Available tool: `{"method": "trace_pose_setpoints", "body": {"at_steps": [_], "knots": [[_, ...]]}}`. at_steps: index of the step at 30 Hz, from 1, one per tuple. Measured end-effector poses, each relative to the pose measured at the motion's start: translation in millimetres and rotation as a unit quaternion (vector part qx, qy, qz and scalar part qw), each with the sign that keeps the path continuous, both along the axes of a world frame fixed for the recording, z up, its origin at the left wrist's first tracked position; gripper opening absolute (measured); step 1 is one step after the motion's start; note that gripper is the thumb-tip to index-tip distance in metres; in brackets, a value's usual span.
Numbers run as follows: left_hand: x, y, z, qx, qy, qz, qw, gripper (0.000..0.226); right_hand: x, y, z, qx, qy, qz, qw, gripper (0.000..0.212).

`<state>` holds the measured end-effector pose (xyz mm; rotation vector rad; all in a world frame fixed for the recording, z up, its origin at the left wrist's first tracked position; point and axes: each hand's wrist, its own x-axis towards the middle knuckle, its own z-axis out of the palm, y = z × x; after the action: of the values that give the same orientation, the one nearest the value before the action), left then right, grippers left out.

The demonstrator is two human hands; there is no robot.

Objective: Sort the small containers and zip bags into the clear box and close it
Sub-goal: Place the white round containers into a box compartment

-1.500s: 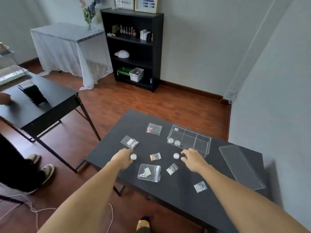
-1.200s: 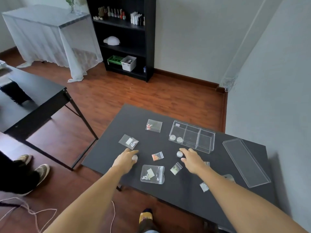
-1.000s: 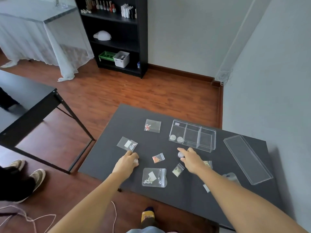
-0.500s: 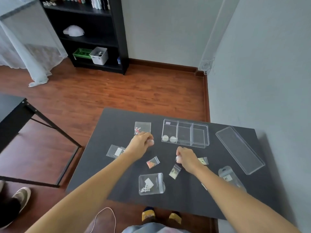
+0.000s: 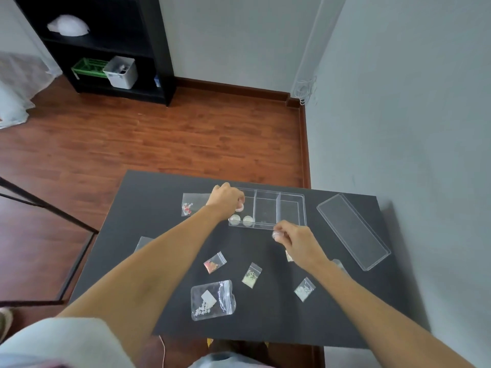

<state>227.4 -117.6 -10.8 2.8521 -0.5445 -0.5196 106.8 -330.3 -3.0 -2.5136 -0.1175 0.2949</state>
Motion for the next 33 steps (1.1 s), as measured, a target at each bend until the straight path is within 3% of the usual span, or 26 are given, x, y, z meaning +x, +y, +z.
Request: {"method": "trace_pose_setpoints", "body": {"at_steps": [5,11,18,23,27,29,33], "knots": [[4,-4,-7,0.106,-0.024,-0.026,0.994,0.046,0,-1,-3,0.007,-0.010,0.008,1.000,0.014],[5,-11,-13,0.148,-0.036,-0.008,0.988,0.039,3,-1,-3,-0.007,-0.042,0.008,0.999,0.013],[2,-12,-19,0.146,-0.059,-0.005,0.988,0.027,14,3,4,0.018,-0.051,-0.037,0.998,0.016],[1,-6,-19,0.068,-0.074,0.012,0.995,0.024,28,5,6,0.009,-0.084,-0.043,0.995,0.011],[-5,11,-11,-0.076,-0.115,0.057,0.989,0.035,48,15,9,0.013,-0.110,-0.073,0.991,0.013],[-7,23,-10,-0.146,-0.096,0.056,0.983,0.041,58,23,10,0.018,-0.114,-0.076,0.990,0.013],[-9,39,-11,-0.123,0.052,0.015,0.991,0.102,80,46,11,0.026,-0.087,-0.040,0.995,0.014]]}}
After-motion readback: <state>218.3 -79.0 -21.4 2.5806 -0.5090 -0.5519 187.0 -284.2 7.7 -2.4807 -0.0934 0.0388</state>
